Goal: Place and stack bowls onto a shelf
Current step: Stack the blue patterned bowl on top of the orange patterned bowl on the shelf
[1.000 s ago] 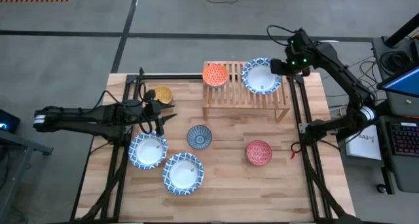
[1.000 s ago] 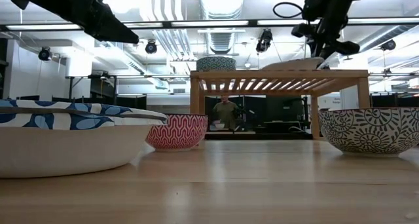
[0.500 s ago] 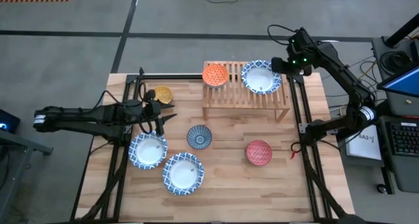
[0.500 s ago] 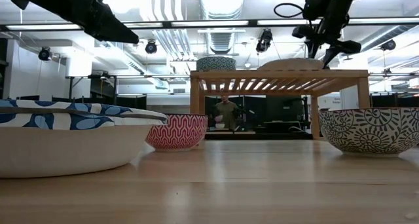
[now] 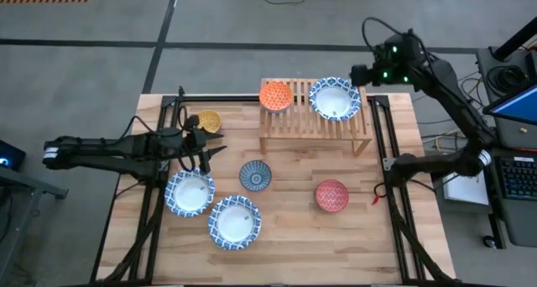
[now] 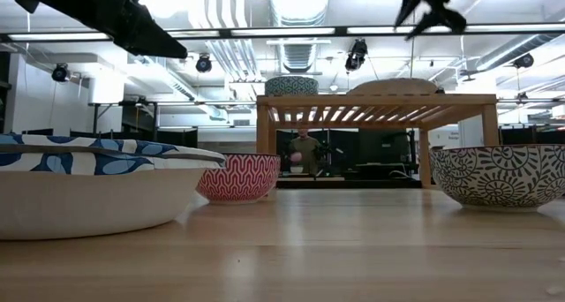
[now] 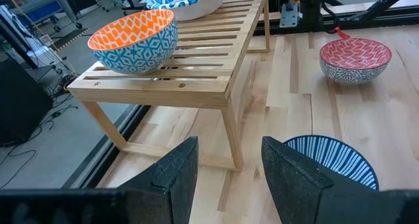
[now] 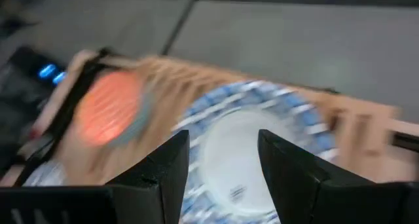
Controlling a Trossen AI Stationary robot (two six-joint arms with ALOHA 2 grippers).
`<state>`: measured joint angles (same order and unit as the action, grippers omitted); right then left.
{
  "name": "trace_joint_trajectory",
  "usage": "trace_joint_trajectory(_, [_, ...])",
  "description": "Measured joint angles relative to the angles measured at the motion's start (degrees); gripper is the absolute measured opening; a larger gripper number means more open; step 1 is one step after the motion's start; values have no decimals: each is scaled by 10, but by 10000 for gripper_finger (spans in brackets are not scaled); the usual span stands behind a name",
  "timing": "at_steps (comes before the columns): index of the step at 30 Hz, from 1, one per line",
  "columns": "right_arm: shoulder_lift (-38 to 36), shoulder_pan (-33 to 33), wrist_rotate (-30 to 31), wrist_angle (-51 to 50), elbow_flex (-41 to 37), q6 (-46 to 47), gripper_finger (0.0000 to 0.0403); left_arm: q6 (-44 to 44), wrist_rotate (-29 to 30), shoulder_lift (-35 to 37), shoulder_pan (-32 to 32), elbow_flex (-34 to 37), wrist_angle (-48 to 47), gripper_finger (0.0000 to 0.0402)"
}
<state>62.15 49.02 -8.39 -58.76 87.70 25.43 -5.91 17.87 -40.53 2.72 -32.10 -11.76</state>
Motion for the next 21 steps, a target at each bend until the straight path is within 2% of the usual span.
trace_joint_trajectory(4, [-42,-137,35,3,-17,-11,171,26,-41,-3,0,0,11,151])
trace_joint_trajectory(8, [-86,-326,131,65,-89,-2,171,56,-164,-18,-3,0,12,151])
trace_joint_trajectory(10, [-104,-409,189,117,-136,5,171,74,-201,-32,-13,0,25,151])
trace_joint_trajectory(12, [-115,-480,219,176,-179,7,171,94,-209,-48,-28,0,43,151])
trace_joint_trajectory(16, [-111,-598,225,318,-261,-5,171,152,-208,-89,-76,0,57,151])
trace_joint_trajectory(21, [-77,-690,248,487,-342,-75,171,175,-198,-153,-131,-6,111,151])
